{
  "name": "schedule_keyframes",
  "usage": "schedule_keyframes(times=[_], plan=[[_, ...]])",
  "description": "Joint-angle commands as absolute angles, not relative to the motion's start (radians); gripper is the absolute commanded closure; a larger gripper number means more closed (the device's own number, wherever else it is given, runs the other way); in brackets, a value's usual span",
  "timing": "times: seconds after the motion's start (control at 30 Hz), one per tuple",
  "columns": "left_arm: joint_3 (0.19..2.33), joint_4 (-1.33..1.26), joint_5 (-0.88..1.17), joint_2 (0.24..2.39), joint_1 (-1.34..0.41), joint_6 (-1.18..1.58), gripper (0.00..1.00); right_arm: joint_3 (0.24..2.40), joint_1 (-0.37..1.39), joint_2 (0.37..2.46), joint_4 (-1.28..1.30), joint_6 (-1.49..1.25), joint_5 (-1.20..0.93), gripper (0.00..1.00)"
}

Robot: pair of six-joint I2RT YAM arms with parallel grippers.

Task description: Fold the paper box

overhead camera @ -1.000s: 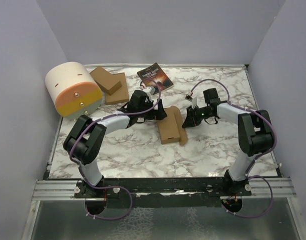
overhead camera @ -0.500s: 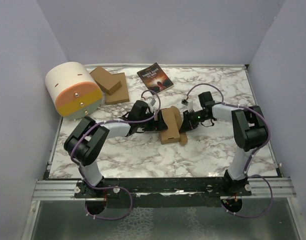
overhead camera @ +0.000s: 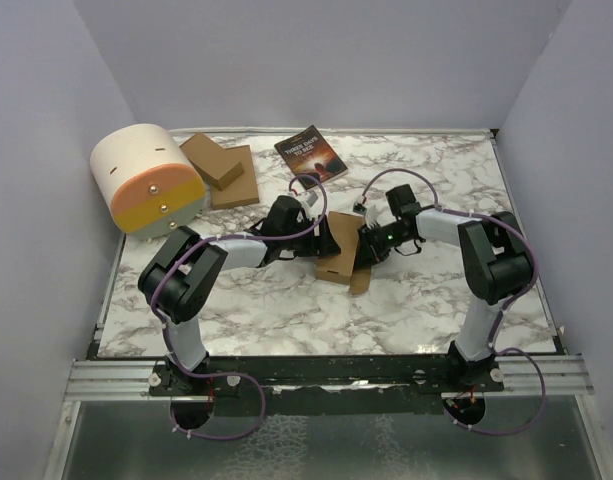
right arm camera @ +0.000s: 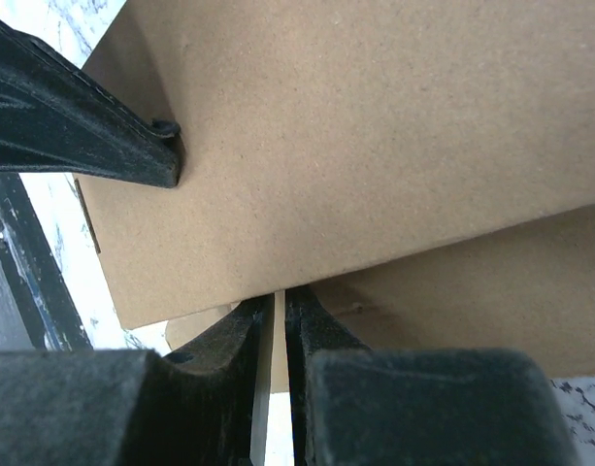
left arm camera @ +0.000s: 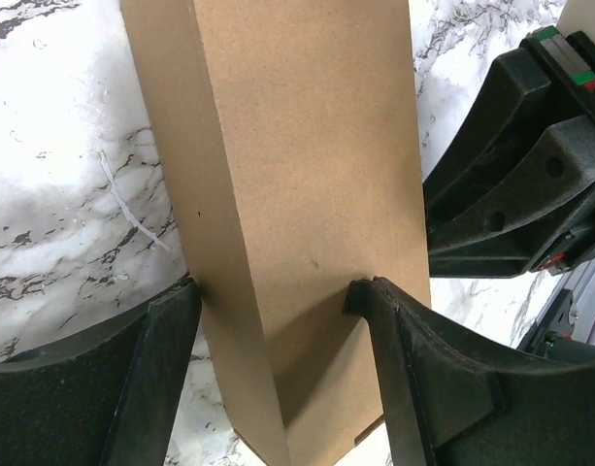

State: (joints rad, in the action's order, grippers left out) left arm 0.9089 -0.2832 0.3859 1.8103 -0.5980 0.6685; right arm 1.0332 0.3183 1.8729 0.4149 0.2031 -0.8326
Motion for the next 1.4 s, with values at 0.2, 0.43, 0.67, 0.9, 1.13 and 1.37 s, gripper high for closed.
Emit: schedule_keyframes(times=[0.2, 0.43, 0.67, 0.9, 1.13, 1.37], plan=[[0.923, -0.22, 0.346, 1.776, -0.567, 0.586, 0.21, 1.061, 0.166, 1.775, 0.427, 0.253, -0.799, 0.88], [0.968, -0.279, 0.373, 1.782, -0.518, 0.541, 0.07, 1.152, 0.159, 1.866, 0.393, 0.201, -0.797, 0.87], [1.066, -0.286, 0.458, 1.903, -0.508, 0.57, 0.12, 1.281, 0.175, 1.999, 0.413, 0.177, -0.783, 0.87], [1.05, -0.317, 0.498, 1.932, -0.511, 0.605, 0.17, 1.332, 0.207, 2.06, 0.419, 0.169, -0.796, 0.87], [1.034, -0.327, 0.49, 1.919, -0.511, 0.61, 0.17, 1.351, 0.209, 2.074, 0.427, 0.173, -0.819, 0.86], [0.955, -0.251, 0.26, 1.737, -0.508, 0.538, 0.12, 1.245, 0.186, 1.898, 0.426, 0.287, -0.683, 0.84]])
